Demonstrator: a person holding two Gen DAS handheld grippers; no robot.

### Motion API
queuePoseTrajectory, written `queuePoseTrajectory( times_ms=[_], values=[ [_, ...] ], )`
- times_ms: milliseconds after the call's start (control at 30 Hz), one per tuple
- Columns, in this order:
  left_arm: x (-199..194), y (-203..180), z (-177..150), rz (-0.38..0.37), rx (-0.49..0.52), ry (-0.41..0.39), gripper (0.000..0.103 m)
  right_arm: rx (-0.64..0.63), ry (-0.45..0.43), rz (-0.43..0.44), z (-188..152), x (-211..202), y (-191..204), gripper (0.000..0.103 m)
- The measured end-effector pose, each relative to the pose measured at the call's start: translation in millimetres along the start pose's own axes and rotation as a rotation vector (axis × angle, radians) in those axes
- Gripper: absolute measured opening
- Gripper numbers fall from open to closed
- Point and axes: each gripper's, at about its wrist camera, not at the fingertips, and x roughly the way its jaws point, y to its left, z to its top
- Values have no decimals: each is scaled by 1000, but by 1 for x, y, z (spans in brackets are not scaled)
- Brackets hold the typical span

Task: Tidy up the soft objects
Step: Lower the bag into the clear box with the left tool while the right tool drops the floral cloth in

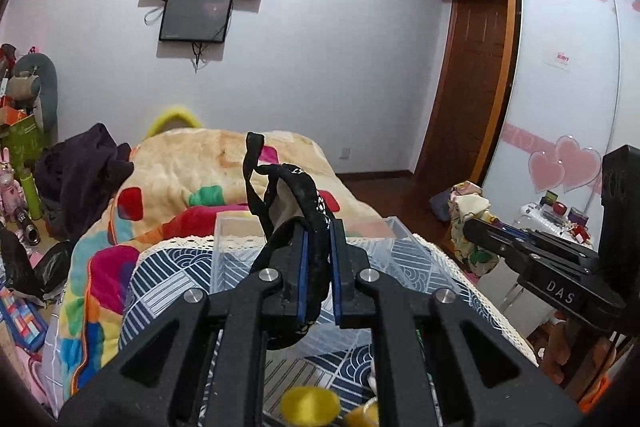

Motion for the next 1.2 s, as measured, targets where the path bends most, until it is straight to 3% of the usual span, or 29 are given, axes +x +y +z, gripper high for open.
queuePoseTrajectory(
  times_ms=[200, 467, 833, 900, 967, 1067, 1200],
  values=[
    [46, 3, 2, 26, -22, 119, 9, 5, 56, -51, -3, 29, -5, 12],
    [93, 1, -20, 50, 13, 275, 9, 19, 212, -45, -16, 66, -11, 12],
    [106, -1, -32, 0, 20, 362, 11, 15, 349, -1, -30, 82, -17, 13],
    [104, -2, -33, -10, 18, 365, 15, 6, 355, 1, -29, 80, -15, 19],
    [100, -3, -34, -12, 17, 361, 24, -2, 349, -1, -29, 76, -15, 34],
    [93, -1, -35, -17, 2, 354, 31, -16, 320, -17, -25, 70, -13, 47],
    [77, 2, -33, -2, -15, 320, 33, -17, 281, -18, -18, 57, -14, 52]
  ],
)
